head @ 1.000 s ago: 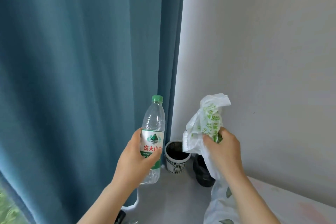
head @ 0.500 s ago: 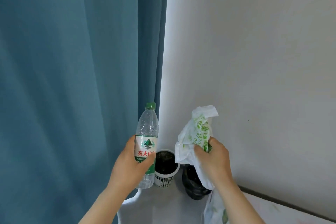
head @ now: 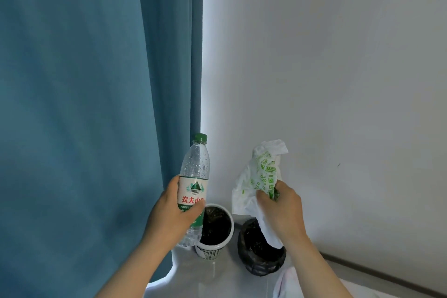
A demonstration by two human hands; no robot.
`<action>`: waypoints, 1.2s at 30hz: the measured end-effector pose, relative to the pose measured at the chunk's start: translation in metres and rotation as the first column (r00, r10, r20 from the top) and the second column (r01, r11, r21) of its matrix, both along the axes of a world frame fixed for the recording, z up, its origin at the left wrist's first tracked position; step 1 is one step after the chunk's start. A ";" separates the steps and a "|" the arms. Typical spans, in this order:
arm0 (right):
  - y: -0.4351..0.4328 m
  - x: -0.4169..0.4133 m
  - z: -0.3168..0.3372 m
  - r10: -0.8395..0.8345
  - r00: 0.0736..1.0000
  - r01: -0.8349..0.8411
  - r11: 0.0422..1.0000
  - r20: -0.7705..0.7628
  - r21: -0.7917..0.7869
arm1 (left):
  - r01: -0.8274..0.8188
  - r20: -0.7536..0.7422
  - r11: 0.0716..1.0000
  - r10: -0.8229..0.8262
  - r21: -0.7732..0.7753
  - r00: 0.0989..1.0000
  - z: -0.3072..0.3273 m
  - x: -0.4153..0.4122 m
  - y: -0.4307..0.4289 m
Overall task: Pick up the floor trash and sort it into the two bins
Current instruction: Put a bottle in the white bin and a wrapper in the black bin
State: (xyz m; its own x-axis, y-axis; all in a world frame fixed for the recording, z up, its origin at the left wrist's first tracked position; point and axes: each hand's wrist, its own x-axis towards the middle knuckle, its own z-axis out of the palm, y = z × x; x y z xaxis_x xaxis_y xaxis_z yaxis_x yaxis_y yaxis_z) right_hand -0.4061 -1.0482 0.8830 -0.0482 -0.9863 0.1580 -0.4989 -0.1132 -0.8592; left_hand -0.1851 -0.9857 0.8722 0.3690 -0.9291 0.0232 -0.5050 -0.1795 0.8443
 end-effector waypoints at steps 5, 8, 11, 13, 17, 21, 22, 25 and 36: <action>-0.071 -0.004 -0.012 0.045 0.998 -0.045 0.999 -0.038 0.016 | -0.013 0.030 0.998 0.011 0.057 0.999 -0.014 -0.007 -0.062; -0.111 -0.008 -0.016 0.078 0.995 -0.076 0.997 -0.064 0.021 | -0.055 0.051 0.993 0.050 0.101 0.997 -0.021 -0.011 -0.092; -0.144 -0.009 -0.030 0.098 0.989 -0.094 0.995 -0.111 0.041 | -0.078 0.067 0.987 0.069 0.140 0.995 -0.033 -0.010 -0.120; -0.161 -0.009 -0.044 0.108 0.985 -0.098 0.992 -0.132 0.077 | -0.081 0.068 0.981 0.070 0.176 0.995 -0.042 -0.010 -0.135; -0.191 -0.002 -0.074 0.126 0.980 -0.100 0.981 -0.153 0.169 | -0.110 0.071 0.962 0.095 0.252 0.993 -0.063 -0.004 -0.167; -0.225 0.011 -0.103 0.138 0.974 -0.095 0.969 -0.182 0.227 | -0.087 0.072 0.931 0.066 0.354 0.995 -0.090 0.008 -0.204; -0.233 0.015 -0.111 0.137 0.971 -0.087 0.966 -0.196 0.244 | -0.083 0.076 0.924 0.059 0.374 0.995 -0.098 0.012 -0.213; -0.257 0.025 -0.140 0.135 0.963 -0.060 0.951 -0.233 0.304 | -0.065 0.099 0.893 0.022 0.445 0.995 -0.121 0.026 -0.243; -0.320 0.027 -0.274 0.205 0.920 0.028 0.816 -0.335 0.577 | -0.008 0.111 0.721 -0.096 0.693 0.989 -0.272 0.047 -0.334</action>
State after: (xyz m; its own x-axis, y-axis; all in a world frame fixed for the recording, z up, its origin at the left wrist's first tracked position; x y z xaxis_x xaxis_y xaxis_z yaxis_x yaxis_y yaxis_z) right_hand -0.3796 -1.3687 0.6085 -0.0100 -0.9002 -0.4353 -0.7984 0.2693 -0.5385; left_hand -0.1380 -1.3193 0.5998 0.3686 -0.7213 -0.5864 -0.6217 -0.6602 0.4214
